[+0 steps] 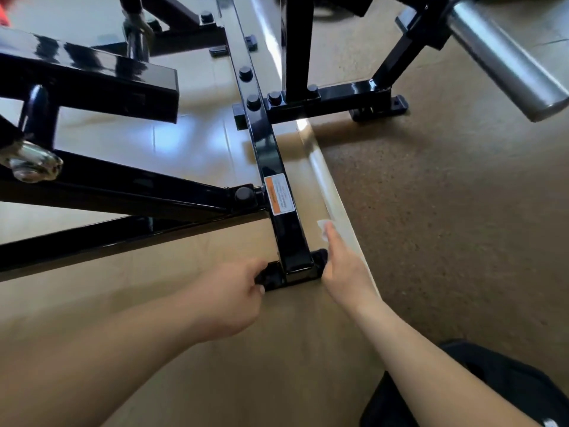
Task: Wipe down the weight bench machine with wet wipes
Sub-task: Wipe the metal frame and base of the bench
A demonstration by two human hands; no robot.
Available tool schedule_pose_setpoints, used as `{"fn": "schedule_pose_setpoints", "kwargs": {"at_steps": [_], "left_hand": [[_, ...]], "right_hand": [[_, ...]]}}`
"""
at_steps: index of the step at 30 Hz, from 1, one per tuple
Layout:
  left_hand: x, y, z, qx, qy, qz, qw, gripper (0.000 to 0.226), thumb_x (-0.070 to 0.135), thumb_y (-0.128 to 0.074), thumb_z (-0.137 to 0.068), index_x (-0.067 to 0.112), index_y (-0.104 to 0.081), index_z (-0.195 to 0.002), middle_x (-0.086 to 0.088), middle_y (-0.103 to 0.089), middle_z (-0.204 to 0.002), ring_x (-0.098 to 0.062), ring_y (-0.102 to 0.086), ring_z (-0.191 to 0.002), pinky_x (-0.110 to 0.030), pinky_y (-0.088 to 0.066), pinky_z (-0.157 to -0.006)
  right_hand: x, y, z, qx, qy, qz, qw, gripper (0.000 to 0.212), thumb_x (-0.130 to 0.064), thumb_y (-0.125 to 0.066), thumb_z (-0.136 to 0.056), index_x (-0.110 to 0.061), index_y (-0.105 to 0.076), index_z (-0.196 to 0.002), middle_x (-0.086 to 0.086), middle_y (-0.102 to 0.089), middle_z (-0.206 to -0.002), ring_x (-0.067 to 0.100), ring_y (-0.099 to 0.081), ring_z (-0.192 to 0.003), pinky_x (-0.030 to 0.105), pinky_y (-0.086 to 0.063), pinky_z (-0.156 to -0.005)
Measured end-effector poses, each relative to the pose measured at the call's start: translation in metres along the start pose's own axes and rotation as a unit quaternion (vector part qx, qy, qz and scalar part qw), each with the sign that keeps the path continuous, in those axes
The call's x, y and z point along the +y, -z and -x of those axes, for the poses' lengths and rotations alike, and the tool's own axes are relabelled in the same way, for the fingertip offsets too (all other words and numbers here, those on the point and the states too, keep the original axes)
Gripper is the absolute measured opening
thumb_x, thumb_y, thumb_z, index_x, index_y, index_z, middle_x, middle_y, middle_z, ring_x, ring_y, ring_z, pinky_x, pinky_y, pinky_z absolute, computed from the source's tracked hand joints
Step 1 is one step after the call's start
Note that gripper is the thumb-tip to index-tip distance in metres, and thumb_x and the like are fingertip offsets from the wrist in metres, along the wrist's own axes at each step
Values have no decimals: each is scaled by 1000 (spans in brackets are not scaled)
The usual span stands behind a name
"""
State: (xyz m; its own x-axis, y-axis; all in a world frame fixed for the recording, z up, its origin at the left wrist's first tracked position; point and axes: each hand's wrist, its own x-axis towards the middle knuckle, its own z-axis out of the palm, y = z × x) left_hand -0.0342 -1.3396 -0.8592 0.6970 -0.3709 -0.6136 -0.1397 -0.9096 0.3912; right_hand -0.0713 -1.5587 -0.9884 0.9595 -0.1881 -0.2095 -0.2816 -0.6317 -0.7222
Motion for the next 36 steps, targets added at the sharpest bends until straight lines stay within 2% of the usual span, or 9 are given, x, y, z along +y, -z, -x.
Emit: {"fn": "schedule_pose_setpoints", "kwargs": {"at_steps": [5,10,16,20,25,28,30,32,36], "left_hand": [[-5,-25,-8,-13,6,1,1000,33,22,-45,-104,15,-55,-135,-7,-67,-130,-24,-62,-119,-39,-51,-100],[-27,-28,4,-50,-20,-51,997,50,22,-44,-106,28,-40,-156,1,-58,-146,-17,-53,-135,-23,-43,-107],[-42,-26,2,-44,5,-42,998,52,27,-45,-107,30,-35,-158,3,-48,-157,-16,-48,-142,-31,-41,-115],[-38,-29,1,-60,-16,-69,996,51,27,-44,-107,29,-37,-157,0,-54,-152,-19,-51,-138,-31,-44,-110],[-26,-38,-6,-72,-30,-86,993,37,24,-45,-104,16,-54,-140,-6,-65,-133,-25,-60,-124,-38,-51,-100],[-16,-50,-10,-49,-11,-16,999,21,19,-47,-101,11,-63,-111,-8,-69,-109,-27,-64,-104,-38,-55,-88],[-5,-62,-11,-33,17,105,994,22,28,-50,-104,16,-68,-111,-2,-71,-111,-22,-66,-105,-33,-55,-91],[13,-73,-9,-42,82,324,941,35,43,-48,-107,20,-71,-119,1,-72,-112,-16,-68,-103,-36,-56,-99],[37,-95,-9,-47,215,641,736,35,38,-54,-106,10,-74,-112,-12,-78,-101,-24,-74,-86,-35,-63,-72]], "right_hand": [[32,-18,-5,-133,9,47,990,86,-25,-54,-98,-36,-1,-165,-5,-7,-173,13,-5,-159,31,-10,-128],[36,-29,7,-178,34,109,977,111,-30,-63,-84,-47,17,-159,-8,21,-171,20,19,-158,42,-1,-130],[32,-22,-5,-164,0,113,980,107,-32,-64,-90,-38,14,-162,-7,14,-171,16,15,-158,32,5,-128],[23,-32,14,-182,-31,59,981,112,-17,-61,-80,-40,11,-163,-11,16,-171,11,9,-156,38,-9,-129],[9,-18,63,-215,-74,-55,972,104,0,-53,-83,-45,-4,-163,-28,-19,-163,2,-26,-151,26,-33,-120],[8,-10,79,-198,-127,-121,964,95,-1,-55,-85,-40,-16,-162,-22,-38,-155,4,-41,-141,29,-44,-111],[1,-6,88,-180,-118,-226,950,86,-5,-64,-91,-36,-23,-160,-17,-43,-158,-2,-44,-141,22,-44,-105],[-13,-3,95,-174,-102,-317,927,63,-21,-64,-102,-36,-32,-154,-19,-53,-150,-9,-48,-135,13,-43,-103],[-32,3,107,-186,-24,-274,943,49,-69,-38,-100,-52,-38,-146,-38,-60,-131,-12,-50,-131,14,-42,-106]]}}
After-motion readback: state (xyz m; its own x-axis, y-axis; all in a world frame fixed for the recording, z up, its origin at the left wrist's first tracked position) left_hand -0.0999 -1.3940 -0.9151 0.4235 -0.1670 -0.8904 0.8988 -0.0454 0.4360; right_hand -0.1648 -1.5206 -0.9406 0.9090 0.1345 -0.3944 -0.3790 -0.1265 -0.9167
